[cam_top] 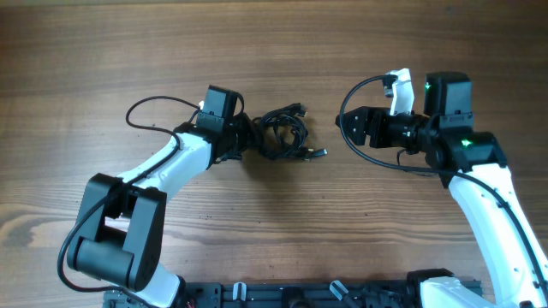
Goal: Untangle cables
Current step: 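Grasp the cable bundle with the left gripper and lift it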
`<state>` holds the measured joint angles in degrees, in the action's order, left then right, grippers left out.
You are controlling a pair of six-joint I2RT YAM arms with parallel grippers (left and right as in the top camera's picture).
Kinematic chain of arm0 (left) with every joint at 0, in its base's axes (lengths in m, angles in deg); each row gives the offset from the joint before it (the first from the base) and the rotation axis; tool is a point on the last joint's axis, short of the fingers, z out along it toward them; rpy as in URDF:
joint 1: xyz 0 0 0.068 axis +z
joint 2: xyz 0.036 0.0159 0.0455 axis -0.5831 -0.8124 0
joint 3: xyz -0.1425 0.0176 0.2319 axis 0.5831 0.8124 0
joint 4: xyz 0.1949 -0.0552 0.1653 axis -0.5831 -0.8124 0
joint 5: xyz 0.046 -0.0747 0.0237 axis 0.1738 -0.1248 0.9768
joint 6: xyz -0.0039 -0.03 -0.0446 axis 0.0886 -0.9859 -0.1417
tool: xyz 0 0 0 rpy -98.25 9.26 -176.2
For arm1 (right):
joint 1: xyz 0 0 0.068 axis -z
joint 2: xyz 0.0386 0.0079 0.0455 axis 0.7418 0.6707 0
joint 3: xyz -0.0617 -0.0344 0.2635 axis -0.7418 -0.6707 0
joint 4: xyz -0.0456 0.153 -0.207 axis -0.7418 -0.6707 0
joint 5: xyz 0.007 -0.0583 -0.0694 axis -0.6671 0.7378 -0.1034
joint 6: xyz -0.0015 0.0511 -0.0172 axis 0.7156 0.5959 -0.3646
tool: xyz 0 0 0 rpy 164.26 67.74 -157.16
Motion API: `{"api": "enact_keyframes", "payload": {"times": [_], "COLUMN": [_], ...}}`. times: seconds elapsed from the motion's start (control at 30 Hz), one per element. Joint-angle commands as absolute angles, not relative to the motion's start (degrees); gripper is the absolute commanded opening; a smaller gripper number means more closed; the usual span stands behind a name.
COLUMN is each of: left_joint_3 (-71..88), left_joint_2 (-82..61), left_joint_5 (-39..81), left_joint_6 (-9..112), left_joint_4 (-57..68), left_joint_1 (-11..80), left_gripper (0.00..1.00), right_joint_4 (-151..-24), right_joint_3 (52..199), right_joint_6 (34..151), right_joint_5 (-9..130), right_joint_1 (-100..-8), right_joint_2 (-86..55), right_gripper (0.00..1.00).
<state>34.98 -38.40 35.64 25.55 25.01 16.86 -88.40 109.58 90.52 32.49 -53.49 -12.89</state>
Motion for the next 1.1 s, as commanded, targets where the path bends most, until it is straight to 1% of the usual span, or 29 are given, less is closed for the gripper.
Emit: {"api": "enact_keyframes", "payload": {"times": [0.0, 0.33, 0.43, 0.63, 0.67, 0.7, 0.77, 0.8, 0.9, 0.97, 1.07], "left_joint_3": [34.04, 34.06, 34.06, 34.06, 34.06, 34.06, 34.06, 34.06, 33.95, 32.75, 31.41], "left_joint_2": [-39.1, -39.21, -39.41, -42.45, -43.12, -43.98, -45.27, -45.75, -45.18, -41.37, -34.42], "left_joint_5": [36.65, 37.96, 37.92, 37.94, 37.98, 37.96, 38.55, 39.4, 40.06, 39.56, 37.26], "left_joint_6": [25.61, 24.09, 21.05, 18.97, 17.88, 17.68, 17.68, 17.68, 17.72, 18.6, 18.49], "left_joint_4": [24.92, 24.98, 25.25, 28.57, 29.03, 29.79, 30.32, 30.32, 31.78, 32.07, 32.81], "left_joint_1": [16.75, 16.75, 16.64, 13.39, 12.66, 11.97, 11.05, 10.74, 10.85, 11.62, 12.16], "left_gripper": [0.4, 0.4, 0.4, 0.37, 0.35, 0.3, 0.08, 0.04, 0.04, 0.04, 0.04], "right_joint_4": [-88.64, -88.62, -88.62, -88.45, -88.45, -88.45, -88.45, -88.45, -88.38, -88.25, -86.87], "right_joint_3": [110.63, 110.63, 110.63, 110.63, 110.63, 110.63, 110.63, 110.63, 110.63, 110.63, 110.63], "right_joint_6": [90.94, 90.98, 90.98, 90.98, 91.0, 91.02, 91.0, 91.02, 91.51, 92.51, 92.82], "right_joint_5": [33.82, 34.02, 34.04, 34.04, 34.06, 34.22, 34.19, 34.19, 34.17, 33.67, 30.76], "right_joint_1": [-53.82, -53.82, -53.82, -53.82, -53.82, -53.82, -53.82, -53.82, -53.82, -53.82, -53.84], "right_joint_2": [-12.1, -10.25, -10.25, -10.25, -10.25, -10.25, -10.25, -10.25, -10.25, -10.25, -10.27], "right_gripper": [0.8, 0.8, 0.8, 0.8, 0.8, 0.8, 0.8, 0.8, 0.8, 0.8, 0.75]}}
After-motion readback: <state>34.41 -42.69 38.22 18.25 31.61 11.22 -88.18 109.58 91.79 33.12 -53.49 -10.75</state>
